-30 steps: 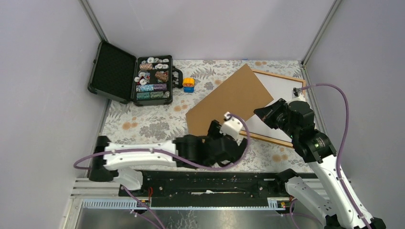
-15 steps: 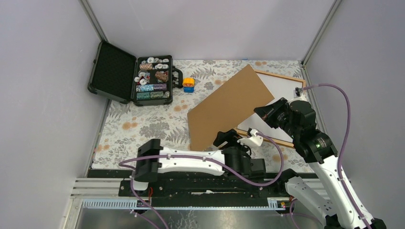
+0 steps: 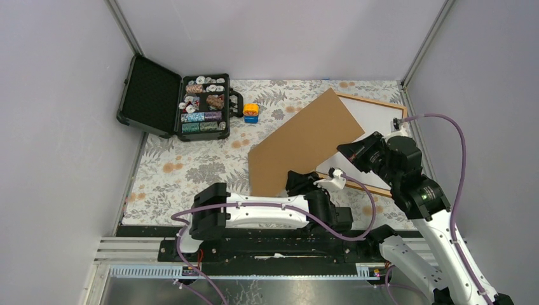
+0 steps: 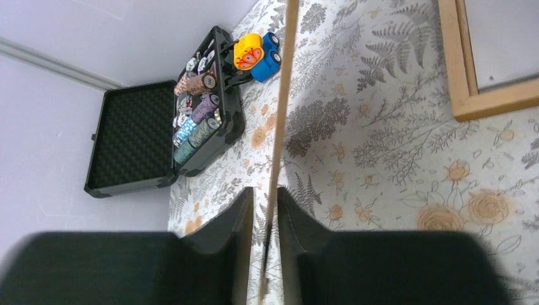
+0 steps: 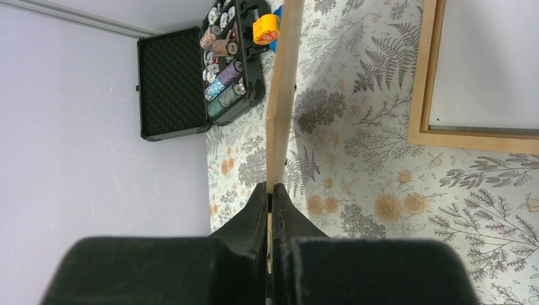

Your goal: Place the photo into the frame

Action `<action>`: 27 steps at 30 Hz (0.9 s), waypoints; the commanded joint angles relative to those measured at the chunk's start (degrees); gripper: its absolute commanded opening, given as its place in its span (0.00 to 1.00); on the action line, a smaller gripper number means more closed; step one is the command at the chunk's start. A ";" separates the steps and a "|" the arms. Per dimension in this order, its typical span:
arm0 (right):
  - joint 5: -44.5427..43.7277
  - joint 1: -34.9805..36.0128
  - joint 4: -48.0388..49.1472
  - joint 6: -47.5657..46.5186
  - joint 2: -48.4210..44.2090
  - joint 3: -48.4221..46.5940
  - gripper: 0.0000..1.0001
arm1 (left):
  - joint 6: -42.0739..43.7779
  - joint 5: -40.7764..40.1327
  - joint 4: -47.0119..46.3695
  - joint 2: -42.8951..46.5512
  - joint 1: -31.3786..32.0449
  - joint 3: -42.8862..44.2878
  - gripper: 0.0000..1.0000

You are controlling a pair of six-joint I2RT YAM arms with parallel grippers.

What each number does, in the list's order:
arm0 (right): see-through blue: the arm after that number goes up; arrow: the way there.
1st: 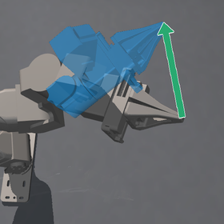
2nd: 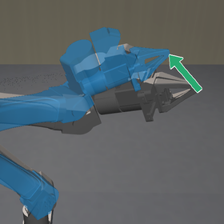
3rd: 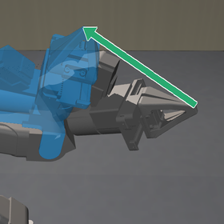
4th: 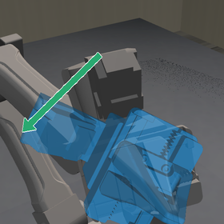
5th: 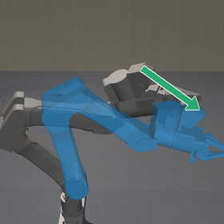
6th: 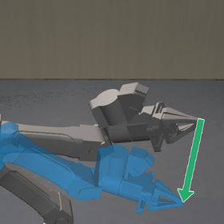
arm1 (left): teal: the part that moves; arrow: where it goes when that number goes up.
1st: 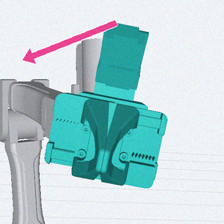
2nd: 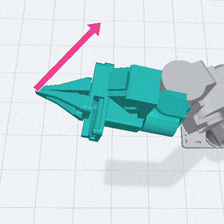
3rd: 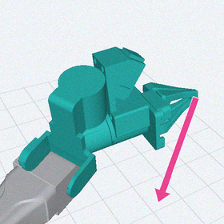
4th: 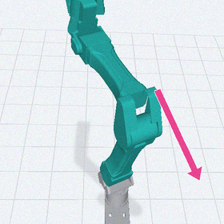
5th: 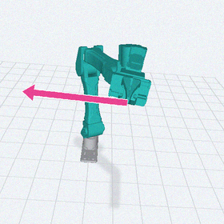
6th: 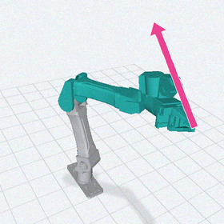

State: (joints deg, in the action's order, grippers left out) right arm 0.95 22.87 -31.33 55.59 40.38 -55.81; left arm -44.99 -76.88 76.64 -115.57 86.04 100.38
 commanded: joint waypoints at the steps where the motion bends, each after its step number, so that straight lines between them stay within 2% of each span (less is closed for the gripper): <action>1: 3.34 -0.07 6.90 -0.32 -0.84 -0.74 0.00 | 0.87 -3.00 0.51 2.32 -0.52 1.62 0.11; 2: 4.08 -0.03 7.05 -1.61 -0.40 -1.04 0.00 | 0.96 -2.99 0.25 2.72 -0.52 1.44 0.01; 4: 4.96 -0.02 7.07 -4.51 0.08 -1.75 0.00 | 1.68 -2.85 -0.46 3.73 -0.65 1.06 0.00; 5: 5.45 -0.09 7.19 -6.04 0.21 -2.11 0.06 | 1.96 -2.50 -0.61 4.22 -0.77 1.17 0.00; 6: 5.73 -0.10 7.24 -7.68 0.29 -2.56 0.13 | 2.01 -2.08 -0.67 4.78 -0.78 1.29 0.00; 10: 5.72 -0.03 6.54 -14.24 0.24 -5.18 0.53 | 5.17 -0.42 -4.93 9.29 -0.79 -0.36 0.00; 13: 5.12 -0.03 5.92 -17.41 0.31 -8.36 0.71 | 9.36 2.68 -11.14 15.34 -0.87 -3.28 0.00; 19: 3.31 -0.03 4.79 -21.46 0.02 -13.68 0.88 | 18.51 14.69 -27.99 29.50 -2.96 -12.93 0.00; 22: 2.51 -0.02 4.86 -22.17 -1.15 -15.31 0.91 | 21.04 21.25 -33.41 35.45 -5.04 -16.08 0.00; 27: 1.53 -0.01 4.80 -22.35 -2.75 -15.86 0.94 | 21.67 29.88 -36.93 41.91 -9.25 -18.69 0.00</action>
State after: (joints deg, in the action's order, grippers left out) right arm 4.14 22.87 -27.90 35.31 38.54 -69.91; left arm -25.63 -54.37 49.04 -77.76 78.89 83.11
